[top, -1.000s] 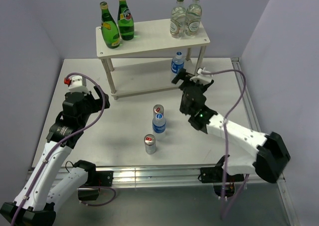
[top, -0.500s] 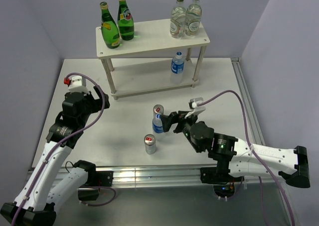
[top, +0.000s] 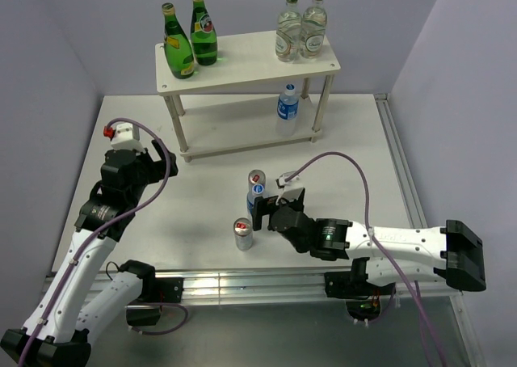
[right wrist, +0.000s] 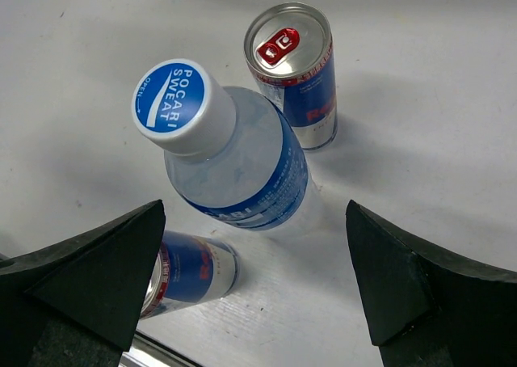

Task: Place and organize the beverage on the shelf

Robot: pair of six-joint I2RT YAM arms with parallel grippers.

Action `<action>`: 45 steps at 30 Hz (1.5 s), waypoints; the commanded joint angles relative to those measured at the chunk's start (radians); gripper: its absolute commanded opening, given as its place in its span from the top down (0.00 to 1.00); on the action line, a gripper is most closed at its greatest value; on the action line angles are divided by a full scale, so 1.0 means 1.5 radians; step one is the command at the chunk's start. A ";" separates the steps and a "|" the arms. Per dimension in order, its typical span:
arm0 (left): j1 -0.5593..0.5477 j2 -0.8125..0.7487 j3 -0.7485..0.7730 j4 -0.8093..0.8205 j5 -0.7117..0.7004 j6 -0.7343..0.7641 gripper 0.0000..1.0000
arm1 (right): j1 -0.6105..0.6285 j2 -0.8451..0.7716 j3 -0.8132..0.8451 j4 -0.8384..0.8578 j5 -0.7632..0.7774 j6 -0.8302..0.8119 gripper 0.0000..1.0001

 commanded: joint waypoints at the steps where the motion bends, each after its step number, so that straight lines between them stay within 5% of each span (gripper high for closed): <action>1: 0.003 -0.007 0.000 0.021 0.012 0.007 0.01 | 0.005 0.009 0.032 0.024 0.015 0.012 0.00; 19: 0.003 -0.010 -0.002 0.025 0.022 0.008 0.01 | 0.005 0.116 0.051 0.142 0.094 -0.039 0.03; 22: 0.003 -0.010 -0.002 0.025 0.024 0.007 0.01 | 0.005 0.129 0.046 0.156 0.118 -0.038 0.15; 23: 0.003 -0.008 -0.002 0.025 0.024 0.008 0.01 | 0.004 0.132 0.048 0.151 0.122 -0.034 0.32; 29: 0.003 -0.007 -0.002 0.025 0.024 0.009 0.01 | 0.004 0.122 0.058 0.119 0.128 -0.034 0.87; 38: 0.003 -0.010 -0.001 0.025 0.023 0.008 0.01 | 0.008 -0.061 0.067 0.014 0.188 -0.059 1.00; 45: 0.005 -0.012 -0.001 0.025 0.023 0.008 0.01 | -0.023 -0.102 0.070 0.228 0.233 -0.262 1.00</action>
